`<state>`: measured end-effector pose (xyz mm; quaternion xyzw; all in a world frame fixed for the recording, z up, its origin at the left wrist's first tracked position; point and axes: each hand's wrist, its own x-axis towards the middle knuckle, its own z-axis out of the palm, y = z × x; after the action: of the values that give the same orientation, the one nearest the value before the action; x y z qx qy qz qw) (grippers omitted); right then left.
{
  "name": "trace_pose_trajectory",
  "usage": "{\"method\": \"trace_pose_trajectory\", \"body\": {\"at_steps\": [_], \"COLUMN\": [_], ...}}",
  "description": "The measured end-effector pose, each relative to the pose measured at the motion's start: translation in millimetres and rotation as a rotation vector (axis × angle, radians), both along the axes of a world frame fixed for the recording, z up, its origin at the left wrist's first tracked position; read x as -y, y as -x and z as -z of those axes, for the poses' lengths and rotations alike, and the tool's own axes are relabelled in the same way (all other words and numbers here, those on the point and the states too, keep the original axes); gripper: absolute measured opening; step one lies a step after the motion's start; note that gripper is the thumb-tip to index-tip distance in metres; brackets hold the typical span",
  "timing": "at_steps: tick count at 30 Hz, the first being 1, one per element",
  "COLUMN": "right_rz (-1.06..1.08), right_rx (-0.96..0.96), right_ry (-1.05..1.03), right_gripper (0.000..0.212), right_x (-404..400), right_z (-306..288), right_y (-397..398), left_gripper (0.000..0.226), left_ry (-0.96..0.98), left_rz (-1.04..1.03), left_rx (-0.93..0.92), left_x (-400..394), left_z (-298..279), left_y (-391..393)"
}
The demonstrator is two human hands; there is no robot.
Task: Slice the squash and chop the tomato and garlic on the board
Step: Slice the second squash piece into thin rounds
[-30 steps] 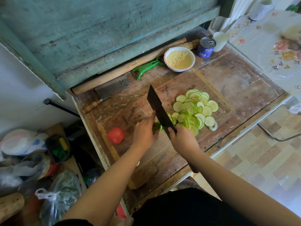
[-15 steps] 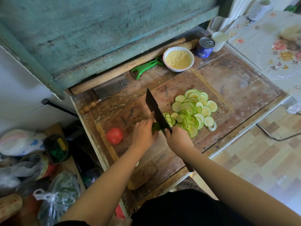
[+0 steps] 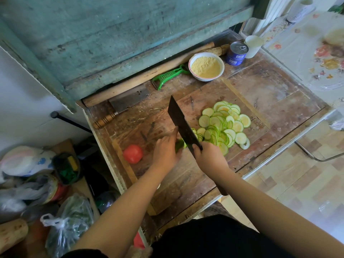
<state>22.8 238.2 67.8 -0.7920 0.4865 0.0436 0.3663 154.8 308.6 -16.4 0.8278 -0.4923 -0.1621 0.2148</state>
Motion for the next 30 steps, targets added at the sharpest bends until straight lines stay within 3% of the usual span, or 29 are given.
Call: {"method": "trace_pose_trajectory", "body": {"at_steps": [30], "right_rz": [0.018], "right_rx": [-0.108], "right_ry": [-0.051], "right_gripper": [0.029], "right_x": [-2], "right_z": [14], "right_y": [-19], "left_gripper": [0.076], "left_ry": [-0.019], "left_rz": [-0.039], "left_rx": [-0.038], "left_x": [-1], "left_z": [-10], "left_y": [2]}}
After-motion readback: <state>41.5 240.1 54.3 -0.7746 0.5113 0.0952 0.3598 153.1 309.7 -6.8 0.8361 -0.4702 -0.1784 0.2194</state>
